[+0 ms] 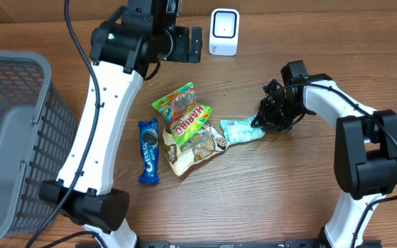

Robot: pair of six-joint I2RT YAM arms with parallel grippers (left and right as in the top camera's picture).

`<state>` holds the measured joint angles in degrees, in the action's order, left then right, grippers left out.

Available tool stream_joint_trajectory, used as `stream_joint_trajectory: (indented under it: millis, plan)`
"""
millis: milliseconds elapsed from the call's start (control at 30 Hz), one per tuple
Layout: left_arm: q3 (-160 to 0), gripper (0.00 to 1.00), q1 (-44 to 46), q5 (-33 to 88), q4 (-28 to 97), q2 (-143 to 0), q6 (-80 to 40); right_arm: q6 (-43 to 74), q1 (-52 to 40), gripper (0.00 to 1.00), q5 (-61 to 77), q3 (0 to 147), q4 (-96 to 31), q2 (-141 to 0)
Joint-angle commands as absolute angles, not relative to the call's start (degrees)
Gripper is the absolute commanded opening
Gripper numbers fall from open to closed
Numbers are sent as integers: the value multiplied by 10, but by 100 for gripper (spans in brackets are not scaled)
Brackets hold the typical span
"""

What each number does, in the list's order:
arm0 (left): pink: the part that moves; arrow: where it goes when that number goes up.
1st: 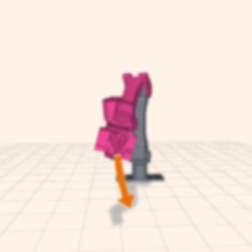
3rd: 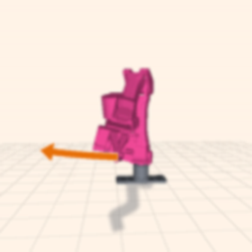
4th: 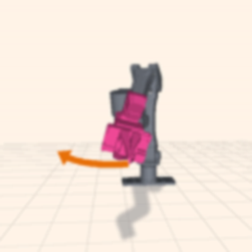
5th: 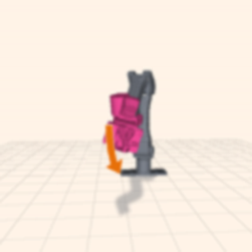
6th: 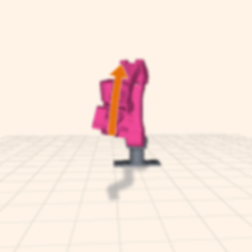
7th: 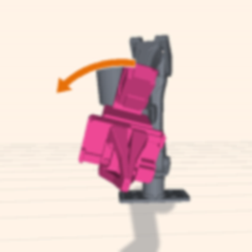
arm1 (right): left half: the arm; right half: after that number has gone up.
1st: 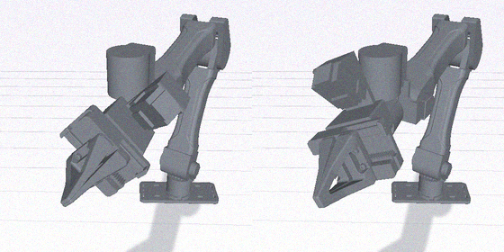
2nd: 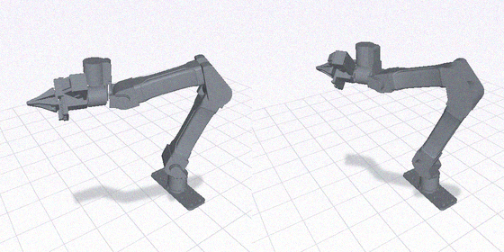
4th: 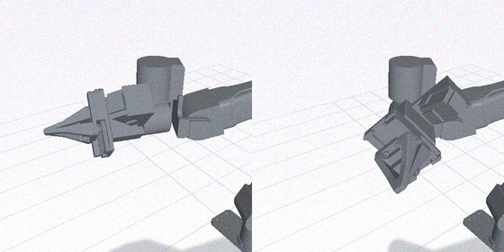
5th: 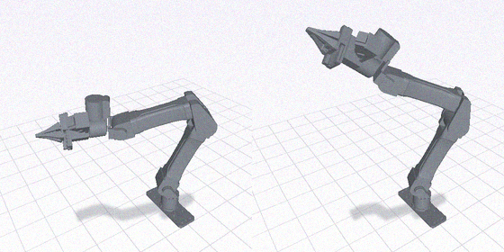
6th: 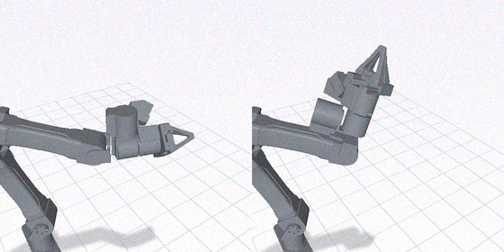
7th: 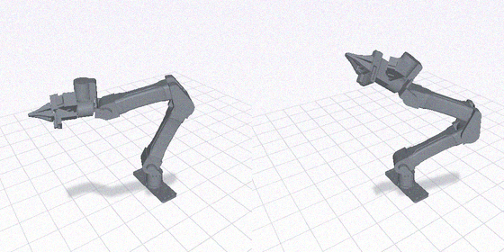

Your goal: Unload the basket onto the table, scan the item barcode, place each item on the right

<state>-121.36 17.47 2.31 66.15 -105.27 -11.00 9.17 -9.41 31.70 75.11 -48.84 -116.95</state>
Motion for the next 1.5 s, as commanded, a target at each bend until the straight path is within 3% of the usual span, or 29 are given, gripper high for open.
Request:
stream_joint_trajectory:
  millis: [0,1333,1467]
  plan:
    - [-1227,100,172,23,662,-1038,-107,87,-92,11,255,750,-488,-1173]
    - [-1227,100,173,23,662,-1038,-107,85,-92,11,255,750,-485,-1173]
    - [-1227,100,173,23,663,-1038,-107,86,-92,4,256,750,-478,-1173]
